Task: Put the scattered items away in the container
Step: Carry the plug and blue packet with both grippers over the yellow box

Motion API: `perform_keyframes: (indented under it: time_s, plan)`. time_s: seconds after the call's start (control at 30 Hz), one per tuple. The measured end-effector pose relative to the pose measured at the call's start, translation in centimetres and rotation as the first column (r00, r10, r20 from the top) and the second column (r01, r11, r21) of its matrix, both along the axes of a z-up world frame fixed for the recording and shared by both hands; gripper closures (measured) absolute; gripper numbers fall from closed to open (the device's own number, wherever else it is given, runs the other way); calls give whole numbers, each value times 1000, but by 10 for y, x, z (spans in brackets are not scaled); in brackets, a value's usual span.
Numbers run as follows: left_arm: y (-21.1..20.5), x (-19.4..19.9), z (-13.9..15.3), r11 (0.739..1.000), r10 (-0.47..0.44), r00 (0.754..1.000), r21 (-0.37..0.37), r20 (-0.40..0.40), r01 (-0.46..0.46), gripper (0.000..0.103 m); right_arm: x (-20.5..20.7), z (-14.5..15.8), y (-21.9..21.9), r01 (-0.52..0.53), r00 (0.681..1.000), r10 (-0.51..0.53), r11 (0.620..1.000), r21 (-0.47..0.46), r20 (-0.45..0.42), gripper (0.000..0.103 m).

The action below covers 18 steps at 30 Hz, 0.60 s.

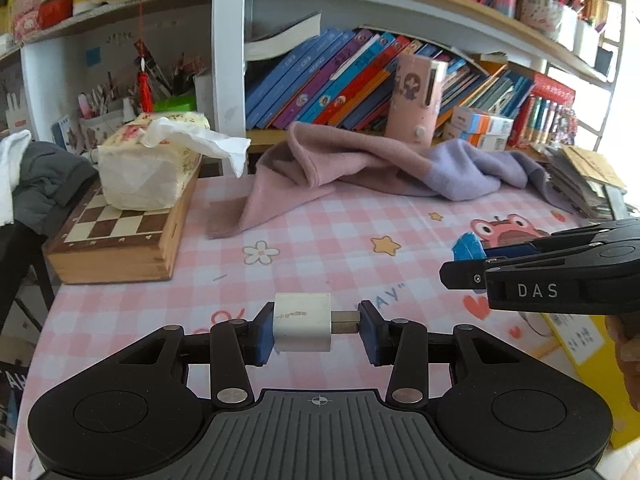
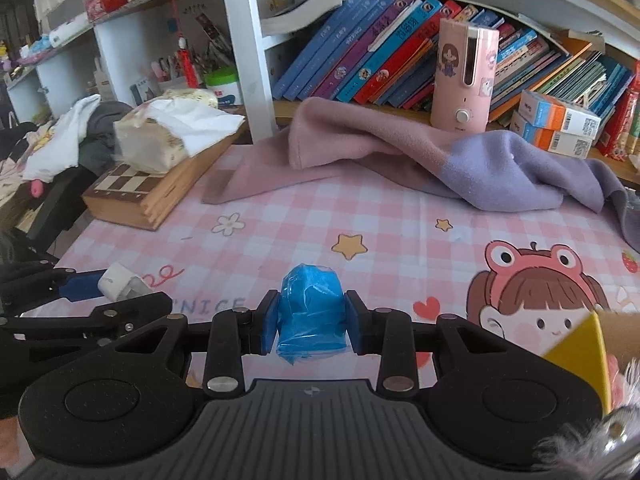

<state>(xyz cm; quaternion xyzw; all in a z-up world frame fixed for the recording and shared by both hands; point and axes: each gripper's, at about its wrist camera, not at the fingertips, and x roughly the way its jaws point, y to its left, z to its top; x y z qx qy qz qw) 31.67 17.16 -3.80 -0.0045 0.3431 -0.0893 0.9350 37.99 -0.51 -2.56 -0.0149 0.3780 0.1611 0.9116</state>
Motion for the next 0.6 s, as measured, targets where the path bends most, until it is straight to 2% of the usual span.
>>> perform_keyframes:
  time_s: [0.27,0.6]
  plan:
    - [5,-58,14,1000,3,1000,-12,23,-2,62,-60,9,-10,-16,1000,16,1000,-25,15,71]
    - [8,-124,36,999,-35,998,-17,50,36,62,-138,28,-1,-44,997,45,999,-8,61,71]
